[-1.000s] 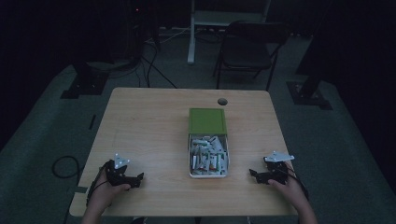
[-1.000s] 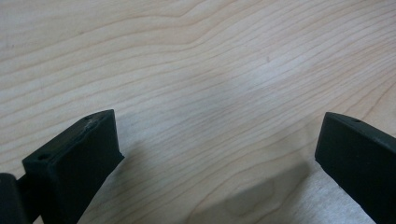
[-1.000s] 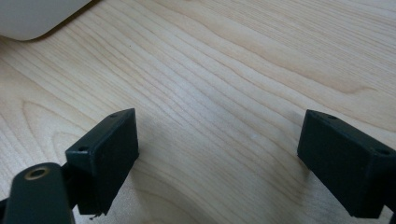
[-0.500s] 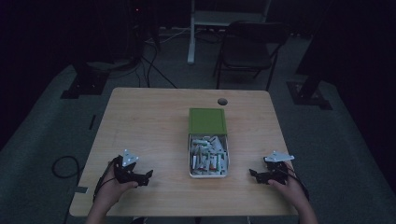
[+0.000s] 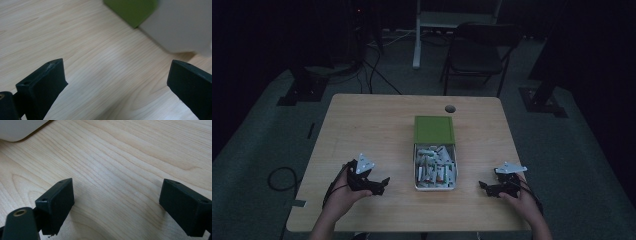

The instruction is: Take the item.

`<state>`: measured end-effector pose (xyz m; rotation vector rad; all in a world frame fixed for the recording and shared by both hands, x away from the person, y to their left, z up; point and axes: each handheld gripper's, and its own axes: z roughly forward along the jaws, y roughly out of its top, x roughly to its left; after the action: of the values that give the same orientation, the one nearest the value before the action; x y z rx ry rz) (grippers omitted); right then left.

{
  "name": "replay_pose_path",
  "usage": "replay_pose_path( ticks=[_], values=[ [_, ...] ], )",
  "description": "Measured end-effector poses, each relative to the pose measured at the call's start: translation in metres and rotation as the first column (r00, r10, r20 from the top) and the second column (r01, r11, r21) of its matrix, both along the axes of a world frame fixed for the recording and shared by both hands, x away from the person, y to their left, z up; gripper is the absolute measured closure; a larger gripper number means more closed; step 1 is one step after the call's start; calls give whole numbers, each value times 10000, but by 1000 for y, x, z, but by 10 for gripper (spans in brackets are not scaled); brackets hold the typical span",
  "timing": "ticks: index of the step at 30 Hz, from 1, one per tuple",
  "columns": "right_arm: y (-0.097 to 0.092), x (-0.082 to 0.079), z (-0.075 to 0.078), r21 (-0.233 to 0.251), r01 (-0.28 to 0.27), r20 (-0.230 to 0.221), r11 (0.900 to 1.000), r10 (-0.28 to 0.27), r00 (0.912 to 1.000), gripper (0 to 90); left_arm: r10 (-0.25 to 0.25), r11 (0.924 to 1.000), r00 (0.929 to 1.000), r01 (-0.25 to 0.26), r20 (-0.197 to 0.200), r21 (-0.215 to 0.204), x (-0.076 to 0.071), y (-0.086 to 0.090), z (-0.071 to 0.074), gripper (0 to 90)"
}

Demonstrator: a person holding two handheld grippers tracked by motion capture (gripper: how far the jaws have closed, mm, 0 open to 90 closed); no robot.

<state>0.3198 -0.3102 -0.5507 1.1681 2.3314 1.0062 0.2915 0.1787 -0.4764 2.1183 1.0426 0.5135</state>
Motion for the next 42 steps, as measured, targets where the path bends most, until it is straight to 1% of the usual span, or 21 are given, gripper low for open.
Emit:
replay_pose_path(
  ticks=[1, 2, 6, 7, 9, 12, 16, 21, 23, 24, 25, 30, 31, 32, 33, 35, 36, 37, 38, 41, 42],
  values=[
    [0, 0, 0, -1, 0, 0, 10000, 0, 10000, 119, -187, 9998, 9998, 187, 100, 33, -1, -6, 3, 44],
    [0, 0, 0, 1, 0, 0, 10000, 0, 10000, 119, -258, 9996, 9995, 259, 158, -57, -1, -8, 5, 44],
    [0, 0, 0, -1, -1, 0, 10000, 1, 10000, 119, -319, 9993, 9992, 323, 221, -194, -1, -13, 9, 45],
    [0, 0, 0, 0, 0, -1, 10000, 0, 10000, 119, -491, 9984, 9984, 498, 290, -254, -2, -18, 12, 45],
    [0, 0, 0, -1, 0, 0, 10000, 0, 10000, 119, -667, 9966, 9973, 681, 314, -460, -3, -22, 15, 44],
    [0, 0, 0, 1, 0, -1, 10000, 0, 10000, 119, -975, 9919, 9946, 1000, 358, -788, -4, -26, 21, 45],
    [0, 0, 0, -1, 0, -2, 10000, 0, 10000, 119, -1172, 9895, 9916, 1212, 544, -785, -8, -32, 29, 45],
    [0, 0, 0, -1, 0, -3, 10000, 0, 10000, 119, -1505, 9831, 9855, 1576, 786, -936, -12, -43, 39, 48],
    [0, 0, 0, 0, 1, -2, 10000, -1, 10000, 119, -1614, 9820, 9824, 1694, 944, -831, -14, -49, 42, 48],
    [0, 0, 0, -1, 1, -1, 10000, -1, 10000, 119, -1700, 9811, 9807, 1777, 970, -765, -14, -52, 42, 48],
    [0, 0, 0, -1, 1, -2, 10000, -1, 10000, 119, -1747, 9798, 9795, 1829, 1001, -804, -14, -55, 43, 48],
    [0, 0, 0, 1, 0, -1, 10000, 0, 10000, 119, -2197, 9673, 9709, 2295, 953, -1077, -14, -69, 42, 62],
    [0, 0, 0, 1, 0, -1, 10000, 0, 10000, 119, -2197, 9673, 9709, 2295, 953, -1077, -14, -69, 42, 62],
    [0, 0, 0, -7, -3, -9, 10000, 3, 10000, 119, -2204, 9679, 9704, 2301, 986, -1008, -13, -73, 42, 62],
    [0, 0, 0, -6, -1, -6, 10000, 1, 10000, 119, -2258, 9683, 9690, 2345, 1005, -860, -12, -77, 41, 70],
    [0, 0, 0, -7, -1, -7, 10000, 1, 10000, 119, -2341, 9654, 9668, 2436, 1027, -928, -12, -82, 40, 71],
    [0, 0, 0, -6, -2, -7, 10000, 2, 10000, 119, -2341, 9654, 9668, 2436, 1027, -928, -12, -82, 40, 75],
    [0, 0, 0, -6, -3, -5, 10000, 3, 10000, 119, -2420, 9624, 9643, 2526, 1079, -996, -12, -87, 40, 75],
    [0, 0, 0, -7, -3, -6, 10000, 3, 10000, 119, -2440, 9615, 9637, 2549, 1085, -1021, -12, -90, 40, 82],
    [0, 0, 0, -6, 0, -7, 10000, 0, 10000, 119, -2432, 9609, 9634, 2551, 1132, -1072, -12, -94, 40, 114],
    [0, 0, 0, -5, -1, -6, 10000, 1, 10000, 119, -2467, 9612, 9612, 2589, 1239, -951, -12, -99, 39, 116]
  ],
)
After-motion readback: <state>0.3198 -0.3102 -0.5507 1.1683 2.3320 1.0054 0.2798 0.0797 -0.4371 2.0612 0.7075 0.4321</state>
